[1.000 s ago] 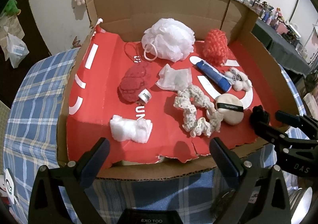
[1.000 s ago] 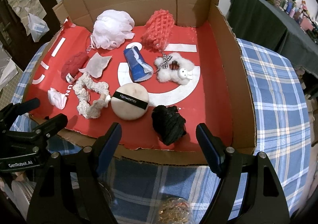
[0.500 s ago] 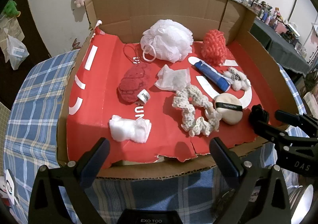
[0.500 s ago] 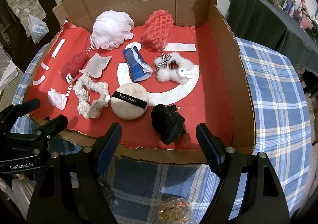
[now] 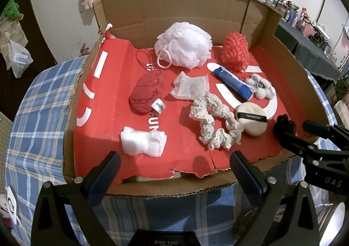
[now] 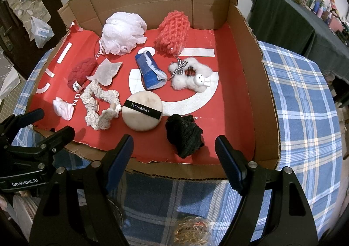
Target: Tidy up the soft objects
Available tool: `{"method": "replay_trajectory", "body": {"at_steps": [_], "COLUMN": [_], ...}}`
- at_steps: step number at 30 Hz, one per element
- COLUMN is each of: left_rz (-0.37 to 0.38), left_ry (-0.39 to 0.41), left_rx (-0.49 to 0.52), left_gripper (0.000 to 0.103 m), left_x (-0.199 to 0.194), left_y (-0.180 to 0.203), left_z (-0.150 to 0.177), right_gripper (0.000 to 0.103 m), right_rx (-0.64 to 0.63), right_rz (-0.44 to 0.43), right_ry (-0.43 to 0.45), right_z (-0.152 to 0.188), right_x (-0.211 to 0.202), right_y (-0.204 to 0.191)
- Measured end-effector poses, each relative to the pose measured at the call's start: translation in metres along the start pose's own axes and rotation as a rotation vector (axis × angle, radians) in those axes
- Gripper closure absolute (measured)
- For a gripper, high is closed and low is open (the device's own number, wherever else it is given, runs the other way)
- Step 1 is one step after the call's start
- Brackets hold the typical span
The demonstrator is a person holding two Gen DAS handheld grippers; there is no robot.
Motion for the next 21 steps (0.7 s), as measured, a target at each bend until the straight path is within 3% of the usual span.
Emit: {"method": "replay_trajectory", "body": {"at_steps": [21], "left_rz": [-0.001], "left_ry": [0.001], "left_rx": [0.003], "left_gripper": [0.001], "left_x": [0.0004], "left_y": [0.0008], "left_z": [-0.0006], "right_gripper": [0.026], "right_rx": [-0.001], "right_rz": [0.000], "right_ry": [0.000], "right_z": [-0.0002], "right_x": [0.0000], "right_y": [0.0000]}}
Point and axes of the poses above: each gripper's, at about its wrist camera, not at the fingertips, and x roughly the way its jaws point, y to its right, z to its underside, the point moved 5 cm from there along x, roughly the way its jaws point, and after that the axes turned 7 degrees about -x, right-handed, at the moved point
